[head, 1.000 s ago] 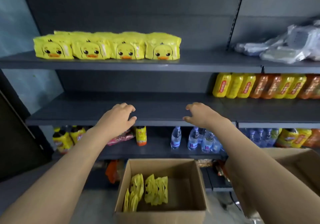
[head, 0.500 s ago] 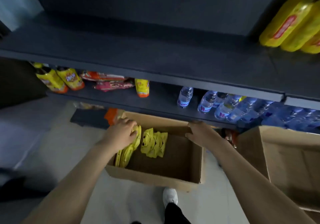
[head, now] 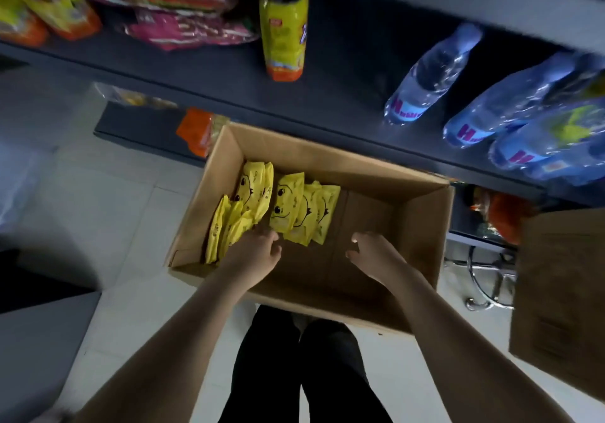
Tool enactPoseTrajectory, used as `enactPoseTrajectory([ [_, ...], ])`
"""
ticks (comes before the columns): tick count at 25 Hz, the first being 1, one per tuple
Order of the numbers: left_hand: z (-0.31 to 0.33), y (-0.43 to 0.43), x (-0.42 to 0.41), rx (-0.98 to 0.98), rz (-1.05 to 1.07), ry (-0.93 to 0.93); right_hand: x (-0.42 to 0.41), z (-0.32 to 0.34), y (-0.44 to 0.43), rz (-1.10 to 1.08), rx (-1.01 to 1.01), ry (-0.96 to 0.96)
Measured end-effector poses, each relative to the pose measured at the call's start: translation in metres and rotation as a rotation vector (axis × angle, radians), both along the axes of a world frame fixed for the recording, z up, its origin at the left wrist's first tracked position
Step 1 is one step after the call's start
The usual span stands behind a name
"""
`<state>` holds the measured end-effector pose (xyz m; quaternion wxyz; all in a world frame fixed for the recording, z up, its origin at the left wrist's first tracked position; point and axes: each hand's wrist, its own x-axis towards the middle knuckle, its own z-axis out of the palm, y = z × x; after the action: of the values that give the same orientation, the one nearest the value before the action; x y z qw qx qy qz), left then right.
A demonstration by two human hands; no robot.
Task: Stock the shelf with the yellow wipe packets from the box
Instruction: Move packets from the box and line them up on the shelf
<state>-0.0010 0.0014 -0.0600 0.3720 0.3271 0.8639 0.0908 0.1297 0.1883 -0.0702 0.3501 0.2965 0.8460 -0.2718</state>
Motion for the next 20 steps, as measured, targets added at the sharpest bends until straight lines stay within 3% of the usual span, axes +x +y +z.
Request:
enactPoseTrajectory([
  [4,-0.07,0.011,-0.007,-0.04,0.153,-0.134,-0.023,-0.065,-0.008,-0.167,-0.041,-0.018],
  [8,-0.129,0.032,-0.007,-0.07,0.448,-0.335,-0.052,-0.131,-0.008,-0.362,-0.097,0.066],
  [12,-0.162,0.048,0.003,-0.01,0.716,-0.448,-0.075,-0.181,-0.004,-0.795,-0.091,0.155],
  [17,-0.179,0.075,0.014,0.17,1.751,-0.857,-0.073,-0.197,-0.005,-1.134,-0.26,0.237],
  [20,-0.175,0.098,0.023,0.256,2.024,-1.148,-0.07,-0.193,0.0,-1.198,-0.205,0.274],
])
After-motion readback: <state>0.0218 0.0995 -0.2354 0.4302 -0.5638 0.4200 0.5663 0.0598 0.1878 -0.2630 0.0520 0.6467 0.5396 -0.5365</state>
